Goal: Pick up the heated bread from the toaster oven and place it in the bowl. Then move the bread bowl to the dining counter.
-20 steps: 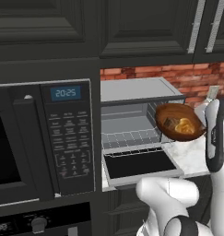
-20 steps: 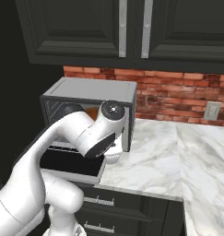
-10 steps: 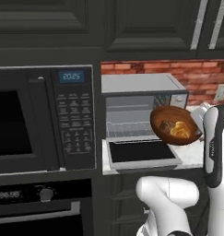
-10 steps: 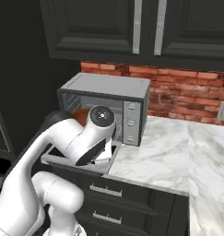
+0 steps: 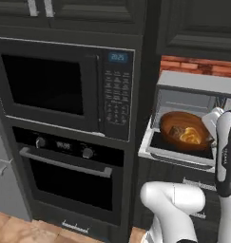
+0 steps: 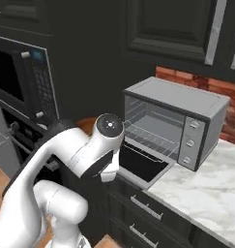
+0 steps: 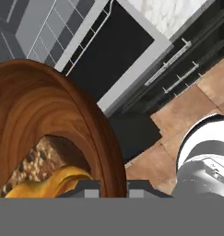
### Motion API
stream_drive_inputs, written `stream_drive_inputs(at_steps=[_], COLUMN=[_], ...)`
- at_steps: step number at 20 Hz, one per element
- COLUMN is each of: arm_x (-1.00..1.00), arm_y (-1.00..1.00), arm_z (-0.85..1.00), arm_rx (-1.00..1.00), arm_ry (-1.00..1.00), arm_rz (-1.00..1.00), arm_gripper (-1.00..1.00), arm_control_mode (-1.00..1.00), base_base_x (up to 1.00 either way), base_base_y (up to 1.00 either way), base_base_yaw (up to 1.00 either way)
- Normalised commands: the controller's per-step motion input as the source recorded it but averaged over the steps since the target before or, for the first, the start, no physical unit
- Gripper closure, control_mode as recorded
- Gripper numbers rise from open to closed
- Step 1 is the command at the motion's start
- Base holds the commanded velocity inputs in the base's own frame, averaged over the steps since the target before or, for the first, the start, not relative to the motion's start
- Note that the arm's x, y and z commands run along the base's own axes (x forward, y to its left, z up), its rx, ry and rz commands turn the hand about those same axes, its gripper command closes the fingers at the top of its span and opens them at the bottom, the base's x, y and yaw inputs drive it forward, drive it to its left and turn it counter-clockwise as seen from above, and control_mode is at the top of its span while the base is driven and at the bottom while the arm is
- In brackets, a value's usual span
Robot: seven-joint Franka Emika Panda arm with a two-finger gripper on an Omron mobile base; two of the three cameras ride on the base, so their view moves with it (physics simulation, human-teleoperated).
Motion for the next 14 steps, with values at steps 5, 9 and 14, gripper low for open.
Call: stream_drive_inputs(at_steps=[5,9,14], arm_x=[0.00,0.00,0.00], arm_y=[0.00,0.00,0.00], arm_z=[0.00,0.00,0.00], arm_rx=[0.00,0.00,0.00], arm_ry=[0.00,0.00,0.00], arm_rz=[0.00,0.00,0.00], arm_gripper=[1.00,1.00,1.00], arm_control_mode=[1.00,1.00,1.00], base_base_x=[-0.91,-0.58,-0.03], base_base_y=[-0.48,-0.08,0.00], base_base_yaw=[0.62,0.94,1.00])
